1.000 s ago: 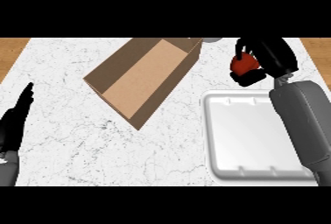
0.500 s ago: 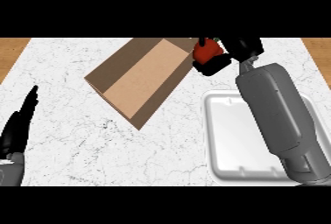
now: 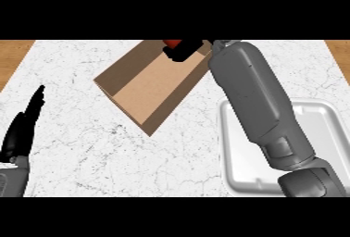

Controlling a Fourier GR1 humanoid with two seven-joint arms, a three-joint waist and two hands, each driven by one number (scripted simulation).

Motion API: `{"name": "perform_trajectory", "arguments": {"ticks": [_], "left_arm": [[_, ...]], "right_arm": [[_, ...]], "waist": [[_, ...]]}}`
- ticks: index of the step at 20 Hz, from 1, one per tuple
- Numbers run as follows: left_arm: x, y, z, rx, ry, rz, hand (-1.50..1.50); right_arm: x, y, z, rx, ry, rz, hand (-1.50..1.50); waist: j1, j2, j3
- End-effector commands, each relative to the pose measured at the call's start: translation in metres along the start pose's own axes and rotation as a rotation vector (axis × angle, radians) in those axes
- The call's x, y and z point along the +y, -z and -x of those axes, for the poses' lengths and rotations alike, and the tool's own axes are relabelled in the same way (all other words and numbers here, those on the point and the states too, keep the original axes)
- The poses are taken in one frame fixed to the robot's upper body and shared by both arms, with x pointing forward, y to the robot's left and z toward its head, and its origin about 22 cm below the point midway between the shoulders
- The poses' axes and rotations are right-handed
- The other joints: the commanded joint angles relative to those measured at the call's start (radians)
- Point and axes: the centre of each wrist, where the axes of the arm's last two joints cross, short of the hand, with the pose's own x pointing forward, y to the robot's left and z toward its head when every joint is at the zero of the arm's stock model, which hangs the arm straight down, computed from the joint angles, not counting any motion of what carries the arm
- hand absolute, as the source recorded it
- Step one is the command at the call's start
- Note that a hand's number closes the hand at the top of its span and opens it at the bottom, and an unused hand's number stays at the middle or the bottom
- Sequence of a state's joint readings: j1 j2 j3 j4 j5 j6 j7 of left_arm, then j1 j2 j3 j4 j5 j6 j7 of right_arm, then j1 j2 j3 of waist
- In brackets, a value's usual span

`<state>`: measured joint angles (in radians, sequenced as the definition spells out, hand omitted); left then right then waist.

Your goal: Pick the bell pepper from the tray and place it in the cardboard box

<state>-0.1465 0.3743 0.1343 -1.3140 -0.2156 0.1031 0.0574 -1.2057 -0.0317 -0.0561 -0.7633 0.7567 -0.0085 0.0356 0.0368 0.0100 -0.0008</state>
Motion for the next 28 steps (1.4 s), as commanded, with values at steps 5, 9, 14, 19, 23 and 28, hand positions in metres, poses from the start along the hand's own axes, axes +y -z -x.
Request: {"name": "perform_trajectory", "arguments": {"ticks": [5,9,14,19,23,28], "left_arm": [[-0.008,0.015,-0.029,-0.040,0.010,0.015,0.00],[-0.010,0.005,-0.008,-0.049,0.007,0.032,0.00],[-0.024,0.012,-0.022,-0.069,0.000,0.068,0.00],[-0.028,0.016,-0.021,-0.073,-0.011,0.053,0.00],[-0.025,0.016,-0.037,-0.097,-0.002,0.076,0.00],[-0.026,0.016,-0.025,-0.080,-0.005,0.057,0.00]], "right_arm": [[0.027,0.021,-0.007,0.081,0.065,-0.019,1.50],[0.034,0.023,-0.005,0.111,0.038,-0.013,1.50],[0.049,0.018,0.009,0.203,-0.018,0.027,1.50],[0.051,0.017,0.015,0.325,0.112,-0.059,-1.50],[0.060,0.010,0.028,0.306,0.134,-0.019,-1.50],[0.052,0.014,0.022,0.190,0.213,0.078,-1.50]], "waist": [[0.031,0.010,0.000],[0.064,0.021,-0.001],[0.090,0.031,-0.002],[0.093,0.038,-0.002],[0.121,0.038,0.000],[0.098,0.041,0.000]]}}
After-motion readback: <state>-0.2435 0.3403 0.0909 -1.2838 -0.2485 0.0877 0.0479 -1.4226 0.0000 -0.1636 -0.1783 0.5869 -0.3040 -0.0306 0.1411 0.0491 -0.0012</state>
